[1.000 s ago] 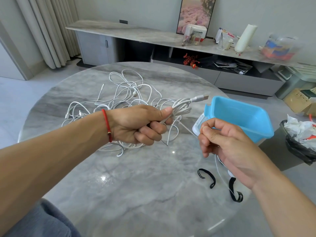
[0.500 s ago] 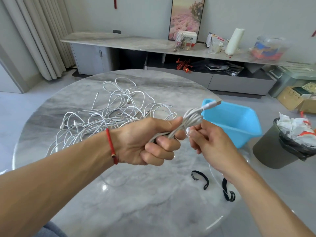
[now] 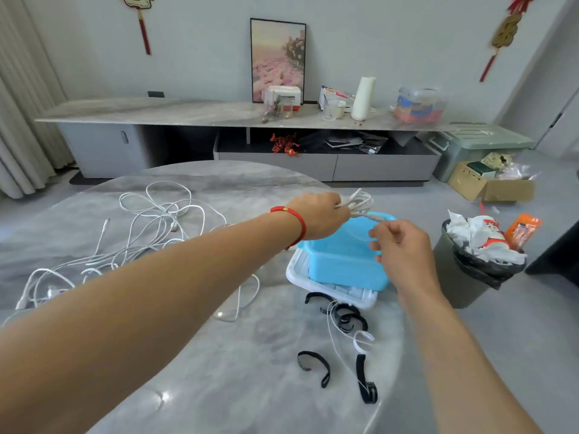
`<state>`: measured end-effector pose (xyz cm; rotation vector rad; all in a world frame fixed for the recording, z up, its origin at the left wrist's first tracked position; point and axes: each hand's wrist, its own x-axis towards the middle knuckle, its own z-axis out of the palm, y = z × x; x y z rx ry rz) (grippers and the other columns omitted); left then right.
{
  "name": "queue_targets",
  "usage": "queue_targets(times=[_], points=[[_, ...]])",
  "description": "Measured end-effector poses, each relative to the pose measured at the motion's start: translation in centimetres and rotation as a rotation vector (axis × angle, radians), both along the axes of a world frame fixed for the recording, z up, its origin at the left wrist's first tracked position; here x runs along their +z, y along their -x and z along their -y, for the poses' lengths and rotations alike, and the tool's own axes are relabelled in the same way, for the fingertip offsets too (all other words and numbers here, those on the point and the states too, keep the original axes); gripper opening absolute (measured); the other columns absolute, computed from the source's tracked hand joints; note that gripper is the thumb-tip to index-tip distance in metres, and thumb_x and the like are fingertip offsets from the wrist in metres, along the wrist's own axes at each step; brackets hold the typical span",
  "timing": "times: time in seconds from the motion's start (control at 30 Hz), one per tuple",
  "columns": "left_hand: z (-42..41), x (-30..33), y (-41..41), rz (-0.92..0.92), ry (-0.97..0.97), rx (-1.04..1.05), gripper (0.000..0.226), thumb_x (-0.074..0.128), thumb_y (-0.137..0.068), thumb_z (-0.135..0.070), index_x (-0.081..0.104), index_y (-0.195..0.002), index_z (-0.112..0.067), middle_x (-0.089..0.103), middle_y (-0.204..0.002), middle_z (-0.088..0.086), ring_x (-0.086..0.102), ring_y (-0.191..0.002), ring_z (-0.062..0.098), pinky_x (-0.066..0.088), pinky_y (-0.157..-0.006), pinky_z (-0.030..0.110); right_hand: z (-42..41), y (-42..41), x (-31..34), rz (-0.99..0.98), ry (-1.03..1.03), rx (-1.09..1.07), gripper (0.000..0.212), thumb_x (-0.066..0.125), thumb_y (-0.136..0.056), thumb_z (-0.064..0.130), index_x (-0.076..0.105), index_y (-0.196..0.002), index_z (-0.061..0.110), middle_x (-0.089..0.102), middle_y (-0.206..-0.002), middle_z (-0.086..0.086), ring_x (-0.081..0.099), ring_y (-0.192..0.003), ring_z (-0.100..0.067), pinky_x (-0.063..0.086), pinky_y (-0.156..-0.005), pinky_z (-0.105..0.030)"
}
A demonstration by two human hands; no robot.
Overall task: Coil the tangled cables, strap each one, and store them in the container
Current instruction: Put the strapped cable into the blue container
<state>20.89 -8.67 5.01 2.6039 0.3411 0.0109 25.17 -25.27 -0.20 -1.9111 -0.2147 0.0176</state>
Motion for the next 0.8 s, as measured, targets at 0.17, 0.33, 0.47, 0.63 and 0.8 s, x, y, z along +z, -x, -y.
queue_targets(times=[0.17,0.33,0.47,0.63,0.8], points=[[0.4,-1.3,-4.5,-0.294,-0.056,-0.187,0.039,0.029,-0.105,-0.045,0.045,-0.130,-0.019,0.057,-0.102,0.003,0.058,-0.082,0.025,0.044,-0.072,0.036,0.5,-1.7,-1.2,0.190,0.576,-0.072,0.017,0.058,-0.101,0.027,0.075,-0.101,0.025,0.072,-0.106,0.002,0.053,-0.114,-0.033,0.035,-0.086,-0.040],[1.6,-4.1,-8.8,-0.348,-0.336,-0.303,0.040,0.036,-0.106,-0.042,0.048,-0.137,-0.019,0.058,-0.127,0.010,0.054,-0.107,0.029,0.040,-0.084,0.035,0.6,-2.0,-1.1,0.187,0.755,-0.084,0.022,0.057,-0.098,0.028,0.079,-0.100,0.030,0.068,-0.104,0.002,0.044,-0.114,-0.029,0.024,-0.081,-0.037],[1.8,-6.9,-10.7,-0.325,-0.400,-0.246,0.036,0.041,-0.105,-0.036,0.055,-0.131,-0.016,0.061,-0.129,0.011,0.057,-0.115,0.031,0.046,-0.091,0.038,1.1,-2.1,-0.2,0.137,0.647,-0.086,0.025,0.058,-0.097,0.018,0.078,-0.102,0.032,0.066,-0.110,0.002,0.048,-0.119,-0.031,0.034,-0.085,-0.038],[2.1,-8.8,-11.4,-0.219,-0.465,-0.180,0.029,0.049,-0.099,-0.029,0.064,-0.118,-0.014,0.064,-0.121,0.013,0.063,-0.107,0.035,0.044,-0.073,0.037,2.3,-2.0,0.5,0.112,0.499,-0.159,0.035,0.058,-0.093,0.006,0.071,-0.125,0.015,0.065,-0.128,-0.011,0.057,-0.121,-0.034,0.046,-0.098,-0.038],[2.4,-8.5,-11.7,-0.090,-0.744,-0.318,0.024,0.057,-0.095,-0.036,0.069,-0.107,-0.020,0.067,-0.113,0.007,0.061,-0.107,0.030,0.041,-0.083,0.038,2.6,-1.8,0.3,0.076,0.590,-0.128,0.037,0.058,-0.093,-0.001,0.067,-0.127,0.010,0.060,-0.130,-0.011,0.057,-0.121,-0.031,0.041,-0.093,-0.034]])
